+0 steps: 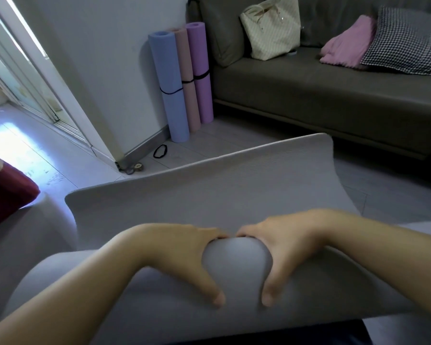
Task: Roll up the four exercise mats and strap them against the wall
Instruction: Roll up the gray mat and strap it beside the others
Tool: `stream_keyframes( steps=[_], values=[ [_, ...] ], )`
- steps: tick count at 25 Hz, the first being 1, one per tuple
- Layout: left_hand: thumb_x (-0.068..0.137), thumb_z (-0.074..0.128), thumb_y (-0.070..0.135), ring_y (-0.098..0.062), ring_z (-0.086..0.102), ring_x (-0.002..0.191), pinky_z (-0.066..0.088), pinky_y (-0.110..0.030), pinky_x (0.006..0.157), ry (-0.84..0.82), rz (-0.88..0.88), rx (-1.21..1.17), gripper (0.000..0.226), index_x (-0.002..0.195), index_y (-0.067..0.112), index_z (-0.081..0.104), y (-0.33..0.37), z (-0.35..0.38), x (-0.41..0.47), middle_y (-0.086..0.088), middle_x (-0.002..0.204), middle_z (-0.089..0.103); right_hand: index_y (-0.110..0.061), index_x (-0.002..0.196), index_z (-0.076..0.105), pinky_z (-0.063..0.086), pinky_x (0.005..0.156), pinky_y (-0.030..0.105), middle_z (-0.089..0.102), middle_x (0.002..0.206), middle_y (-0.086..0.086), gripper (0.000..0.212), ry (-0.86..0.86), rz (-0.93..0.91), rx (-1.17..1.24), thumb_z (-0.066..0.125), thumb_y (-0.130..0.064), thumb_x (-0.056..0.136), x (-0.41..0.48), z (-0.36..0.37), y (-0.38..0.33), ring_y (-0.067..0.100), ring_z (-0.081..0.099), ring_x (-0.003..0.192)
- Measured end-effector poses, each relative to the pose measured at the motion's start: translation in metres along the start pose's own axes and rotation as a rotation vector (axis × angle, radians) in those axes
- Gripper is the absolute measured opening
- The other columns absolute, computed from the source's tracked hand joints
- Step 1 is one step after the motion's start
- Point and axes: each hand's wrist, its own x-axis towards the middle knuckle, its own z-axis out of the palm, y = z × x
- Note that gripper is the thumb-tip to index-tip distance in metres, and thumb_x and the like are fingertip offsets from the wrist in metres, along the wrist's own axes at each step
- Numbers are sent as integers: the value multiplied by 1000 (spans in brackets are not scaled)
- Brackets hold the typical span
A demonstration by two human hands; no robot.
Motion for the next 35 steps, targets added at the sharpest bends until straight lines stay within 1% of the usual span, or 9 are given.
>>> stream_keyframes(
  steps=[5, 10, 13, 17, 22, 25, 30, 32, 35],
  values=[
    [67, 77, 56, 3, 57, 104, 44, -23, 95, -140, 0, -144, 66, 126, 45, 49, -18, -18, 26, 25, 115, 60, -41, 138, 33, 40, 99, 24, 45, 133, -20, 89, 192, 48, -44, 78, -61, 64, -13, -7, 1, 3, 45, 119],
    [63, 76, 63, -5, 47, 122, 36, -31, 108, -87, -39, -113, 95, 143, 47, 28, -24, -28, 31, 20, 136, 46, -25, 123, 39, 44, 90, 38, 45, 119, -4, 38, 483, -7, -523, 48, -43, 90, -29, 30, -37, 20, 48, 108],
    [68, 73, 61, -10, 44, 126, 37, -35, 105, 99, -62, -83, 93, 143, 48, 20, -21, -32, 20, 17, 141, 41, -19, 131, 37, 40, 96, 41, 43, 131, 2, 41, 479, 65, -490, 36, -39, 96, -25, 40, -39, 24, 43, 118],
    [91, 36, 55, -14, 48, 122, 39, -34, 99, 628, 4, 264, 47, 135, 40, 36, -5, 5, 5, 13, 136, 43, -22, 134, 40, 36, 103, 41, 44, 139, -1, 52, 431, 98, -339, 37, -55, 94, -6, 19, -19, 20, 41, 126],
    [68, 38, 85, -20, 39, 135, 25, -57, 109, 713, -20, 431, 96, 146, 31, 22, -17, 47, 9, 8, 149, 36, -23, 133, 53, 31, 107, 36, 51, 138, -4, 53, 617, -67, -211, 39, -55, 94, 19, 6, 3, 17, 44, 127],
    [62, 51, 84, -12, 25, 140, 11, -52, 116, 628, -56, 305, 105, 148, 39, 9, -18, 32, 15, 16, 152, 23, -17, 114, 65, 47, 86, 37, 65, 109, -2, 60, 891, -185, -382, 48, -64, 81, 13, 21, 4, 22, 60, 98],
    [66, 59, 77, -18, 27, 140, 7, -53, 116, 487, -95, 191, 109, 150, 33, 5, -21, -3, 29, 8, 153, 28, -15, 147, 32, 33, 111, 42, 36, 151, 3, 118, 669, 20, -506, 58, -85, 55, 13, 30, 1, 21, 39, 135],
    [71, 56, 74, -18, 24, 141, 5, -54, 116, 544, -103, 221, 101, 150, 34, 7, -21, -4, 33, 8, 154, 25, -21, 152, 12, 20, 117, 41, 18, 158, -3, 126, 570, 68, -412, 65, -81, 55, 19, 17, 5, 15, 21, 143],
    [68, 54, 78, -19, 14, 144, 5, -57, 115, 646, -121, 416, 108, 149, 35, -2, -28, 13, 35, 6, 157, 12, -21, 151, 9, 25, 113, 42, 22, 155, -4, 132, 541, 95, -438, 72, -76, 50, 35, 0, 8, 17, 25, 139]
  ],
)
